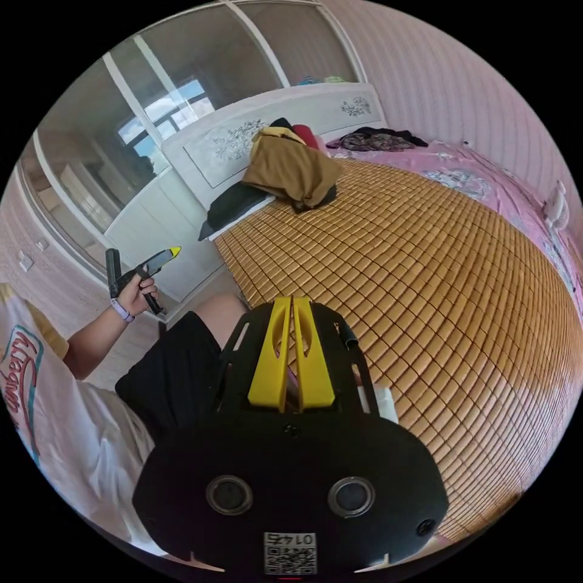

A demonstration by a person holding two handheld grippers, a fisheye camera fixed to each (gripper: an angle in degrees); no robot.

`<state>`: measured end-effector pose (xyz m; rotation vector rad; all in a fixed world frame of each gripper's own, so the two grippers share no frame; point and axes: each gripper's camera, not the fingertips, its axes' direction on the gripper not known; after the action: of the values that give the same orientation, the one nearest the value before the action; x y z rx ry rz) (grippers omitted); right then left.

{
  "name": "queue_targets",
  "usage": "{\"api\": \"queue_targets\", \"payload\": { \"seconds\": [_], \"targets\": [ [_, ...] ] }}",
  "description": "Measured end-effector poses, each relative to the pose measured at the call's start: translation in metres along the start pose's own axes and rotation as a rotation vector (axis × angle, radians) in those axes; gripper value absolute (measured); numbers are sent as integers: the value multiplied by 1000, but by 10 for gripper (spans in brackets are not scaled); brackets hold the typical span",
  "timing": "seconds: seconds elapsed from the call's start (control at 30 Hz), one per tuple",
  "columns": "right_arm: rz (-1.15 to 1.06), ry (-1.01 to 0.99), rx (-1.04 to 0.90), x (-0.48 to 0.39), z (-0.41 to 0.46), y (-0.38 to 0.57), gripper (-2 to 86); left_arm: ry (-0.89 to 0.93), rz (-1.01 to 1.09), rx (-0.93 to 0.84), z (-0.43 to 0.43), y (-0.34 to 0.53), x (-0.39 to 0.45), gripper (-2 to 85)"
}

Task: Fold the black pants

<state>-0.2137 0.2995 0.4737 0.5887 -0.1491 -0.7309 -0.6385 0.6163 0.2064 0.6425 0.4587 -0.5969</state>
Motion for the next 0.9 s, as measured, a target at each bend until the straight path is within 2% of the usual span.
{"api": "queue_targets", "payload": {
  "seconds": [0.2, 0.37, 0.43, 0.53, 0.6, 0.63, 0.73, 0.8, 0.9],
  "targets": [
    [-219, -57, -163, -62, 130, -115, 34, -85, -211, 58, -11, -16, -95, 61],
    [-353, -73, -216, -112, 227, -210, 65, -156, -173, 135, -14, -63, -135, 71],
    [-404, -63, -213, -134, 262, -247, 80, -249, -93, 140, -8, -94, -145, 88],
    [-617, 95, -310, -189, 327, -298, 93, -294, -3, 129, 6, -133, -156, 102],
    [-820, 247, -262, -234, 370, -325, 94, -289, 10, 115, 15, -151, -163, 112],
    [-850, 275, -237, -243, 379, -332, 95, -306, 21, 94, 22, -161, -168, 115],
    [-840, 395, -136, -274, 422, -373, 113, -387, 16, -47, 46, -178, -184, 107],
    [-713, 403, -216, -276, 461, -401, 115, -391, -17, -29, 45, -180, -192, 98],
    [-673, 410, -212, -282, 475, -414, 104, -373, -41, -22, 35, -182, -202, 71]
  ]
}}
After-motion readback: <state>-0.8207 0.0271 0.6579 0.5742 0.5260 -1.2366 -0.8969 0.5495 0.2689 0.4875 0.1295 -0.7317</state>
